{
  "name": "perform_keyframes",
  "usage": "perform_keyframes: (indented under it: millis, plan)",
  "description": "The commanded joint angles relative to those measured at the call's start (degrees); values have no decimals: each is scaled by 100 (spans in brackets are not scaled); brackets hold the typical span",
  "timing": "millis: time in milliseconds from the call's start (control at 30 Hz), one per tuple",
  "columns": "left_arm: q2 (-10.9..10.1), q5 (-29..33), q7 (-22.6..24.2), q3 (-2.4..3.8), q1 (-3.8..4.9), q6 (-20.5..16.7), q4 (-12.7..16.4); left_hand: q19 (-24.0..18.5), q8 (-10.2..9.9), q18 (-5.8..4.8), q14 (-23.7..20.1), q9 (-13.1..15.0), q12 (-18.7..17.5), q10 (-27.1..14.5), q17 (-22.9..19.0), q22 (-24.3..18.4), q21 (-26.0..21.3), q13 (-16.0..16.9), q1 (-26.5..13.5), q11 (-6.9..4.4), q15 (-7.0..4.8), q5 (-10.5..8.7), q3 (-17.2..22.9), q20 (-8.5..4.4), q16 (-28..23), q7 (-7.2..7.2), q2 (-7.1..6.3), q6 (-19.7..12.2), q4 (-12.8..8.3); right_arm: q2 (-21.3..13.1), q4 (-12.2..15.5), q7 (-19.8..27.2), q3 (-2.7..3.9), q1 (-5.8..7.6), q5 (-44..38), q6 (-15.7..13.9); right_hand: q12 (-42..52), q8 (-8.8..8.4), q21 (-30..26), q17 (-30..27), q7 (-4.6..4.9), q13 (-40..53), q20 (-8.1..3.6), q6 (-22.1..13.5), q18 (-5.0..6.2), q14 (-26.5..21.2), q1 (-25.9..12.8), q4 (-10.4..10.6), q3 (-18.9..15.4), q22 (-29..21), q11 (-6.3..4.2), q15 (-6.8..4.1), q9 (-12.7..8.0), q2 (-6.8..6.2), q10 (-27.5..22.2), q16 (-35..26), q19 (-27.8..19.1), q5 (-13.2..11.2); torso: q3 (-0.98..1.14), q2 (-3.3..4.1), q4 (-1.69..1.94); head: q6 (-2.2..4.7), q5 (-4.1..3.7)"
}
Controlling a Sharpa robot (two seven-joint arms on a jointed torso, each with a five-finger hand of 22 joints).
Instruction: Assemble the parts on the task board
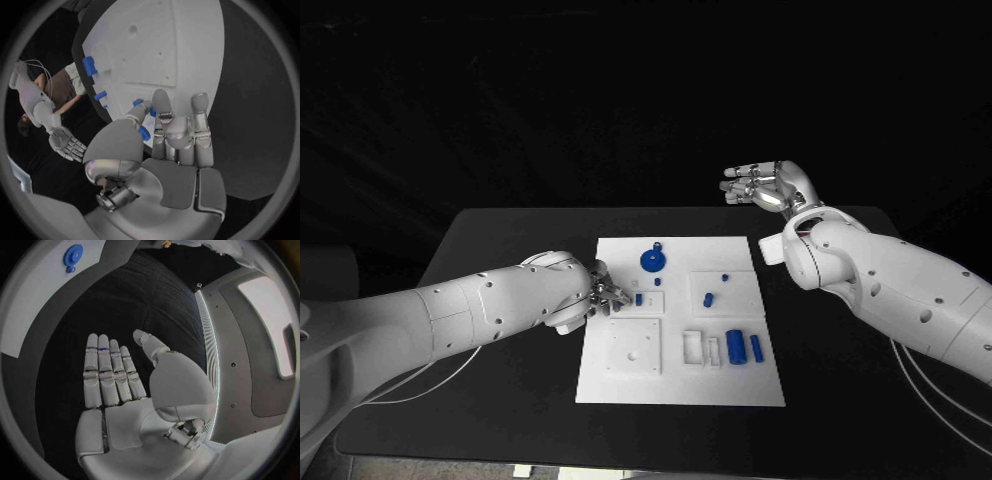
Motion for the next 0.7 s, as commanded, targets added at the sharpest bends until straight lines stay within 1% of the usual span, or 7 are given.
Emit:
perform_keyframes:
  millis: [33, 167, 233, 300, 367, 500, 700]
  plan:
    - [29, 41, -56, -25, -45, 168, 8, 11, 9, -55, -8, -6, -18, 272, -3, 99, -30, 0, 53, -4, 9, -37, -11, -43, -27, -25, -29, 3, 31, 6, 3, 39, 1, -3, -22, 71, -20, 14, -37, -6, 5, -8, 11, -22, 30, -32, -27, -10, 24, -4, -8, -3, -4, -11, -30, -16, -14, 15, 0, -1, 0, 0, 0]
    - [29, 41, -53, -24, -45, 142, -13, 14, 10, -60, -10, -14, -22, 273, -9, 99, -38, -4, 18, -8, 8, -124, -74, -49, -31, -34, -125, 9, 125, 6, 1, 40, 1, -3, -22, 69, -20, 13, -37, -6, 5, -8, 13, -32, 29, -35, -49, -30, 10, -4, -7, -1, -5, 0, -31, -17, -17, 15, -1, -1, 1, 1, -2]
    - [24, 40, -49, -24, -45, 129, -23, 15, 10, -64, -11, -24, -20, 273, -17, 98, -44, -5, 11, -13, 4, -542, -138, -51, -36, -46, -285, 46, 306, 6, 0, 40, 1, -3, -22, 67, -20, 13, -37, -6, 5, -8, 13, -32, 29, -35, -49, -30, 10, -4, -7, -1, -5, 0, -31, -17, -17, 15, -3, -1, 0, 0, -9]
    - [15, 39, -42, -24, -45, 130, -32, 15, 17, -74, -17, -24, -29, 258, -41, 98, -56, -16, 148, -1, 7, -797, -578, -59, -51, -53, -545, 109, 798, 4, -1, 40, 1, -3, -22, 64, -21, 13, -39, -6, 7, -8, 15, -39, 28, -38, -54, -32, 2, -5, -6, 0, -5, 1, -34, -17, -22, 14, -4, 2, -1, 3, -16]
    - [3, 38, -30, -23, -45, 126, -35, 10, 3, -85, -21, -38, -41, 272, -67, 96, -70, -27, 267, 7, 11, -1390, -1001, -70, -68, -11, -691, 115, 1181, 2, -2, 40, 1, -4, -22, 60, -21, 13, -39, -6, 7, -8, 15, -39, 28, -38, -54, -32, 2, -5, -6, 0, -5, 1, -34, -17, -22, 14, -5, 5, -4, 1, -24]
    - [-26, 40, -6, -22, -45, 112, -26, 10, -4, -116, -34, -103, -67, 276, -125, 94, -113, -50, 583, 23, 8, -1696, -1566, -96, -114, 26, -884, 68, 1860, -3, -2, 39, 1, -7, -22, 54, -22, 13, -47, -8, 10, -8, 21, -58, 25, -57, -58, -37, -8, -8, 0, 8, -5, 0, -45, -21, -37, 17, -5, 5, -6, -2, -34]
    - [-55, 61, 7, -22, -46, 110, -3, 17, -5, -137, -40, -160, -93, 272, -153, 95, -146, -66, 600, 34, 4, -1765, -1781, -117, -140, 48, -956, 4, 2000, -9, -1, 35, 1, -16, -22, 52, -22, 11, -59, -10, 12, -8, 32, -90, 22, -84, -58, -44, -14, -10, 4, 16, -7, -1, -57, -21, -60, 16, -10, 2, 1, -12, -47]
